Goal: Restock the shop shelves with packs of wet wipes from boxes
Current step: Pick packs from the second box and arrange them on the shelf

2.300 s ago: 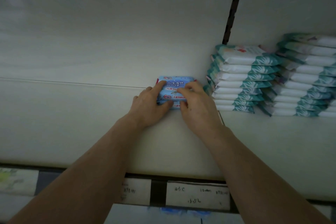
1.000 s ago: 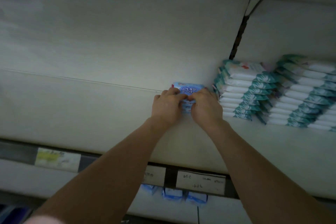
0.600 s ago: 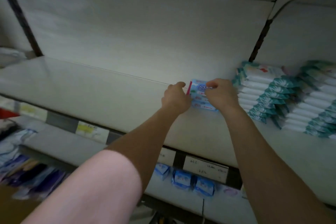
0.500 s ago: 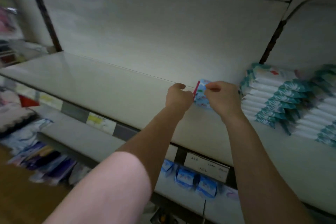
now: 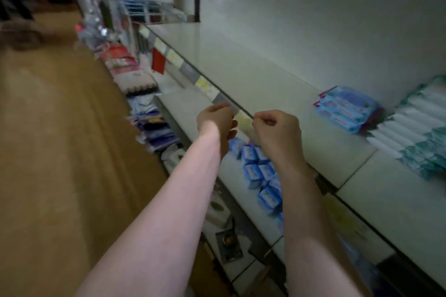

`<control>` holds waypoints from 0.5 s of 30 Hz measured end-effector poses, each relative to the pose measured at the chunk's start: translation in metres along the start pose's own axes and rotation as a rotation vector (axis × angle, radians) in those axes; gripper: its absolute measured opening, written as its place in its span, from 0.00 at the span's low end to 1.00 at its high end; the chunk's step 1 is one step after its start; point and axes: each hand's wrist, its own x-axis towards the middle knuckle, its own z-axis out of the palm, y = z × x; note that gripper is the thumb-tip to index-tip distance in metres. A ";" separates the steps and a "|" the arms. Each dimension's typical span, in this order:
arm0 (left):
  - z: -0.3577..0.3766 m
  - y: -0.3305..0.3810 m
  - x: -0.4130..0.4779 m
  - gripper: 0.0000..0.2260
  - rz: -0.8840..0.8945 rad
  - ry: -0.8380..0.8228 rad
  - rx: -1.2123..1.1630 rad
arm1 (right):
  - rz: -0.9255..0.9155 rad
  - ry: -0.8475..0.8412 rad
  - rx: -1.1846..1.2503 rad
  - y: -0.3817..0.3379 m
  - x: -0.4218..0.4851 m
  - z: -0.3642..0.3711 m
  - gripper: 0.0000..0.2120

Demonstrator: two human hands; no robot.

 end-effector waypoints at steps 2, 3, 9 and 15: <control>-0.033 -0.003 -0.005 0.09 0.005 0.105 -0.036 | -0.008 -0.098 0.023 -0.009 -0.014 0.018 0.09; -0.051 -0.005 -0.008 0.09 0.015 0.153 -0.045 | -0.001 -0.148 0.034 -0.014 -0.021 0.030 0.08; -0.164 -0.013 -0.034 0.10 0.024 0.402 -0.103 | -0.036 -0.468 0.026 -0.048 -0.084 0.108 0.07; -0.284 -0.024 -0.081 0.09 0.044 0.687 -0.200 | -0.182 -0.754 -0.035 -0.085 -0.176 0.173 0.07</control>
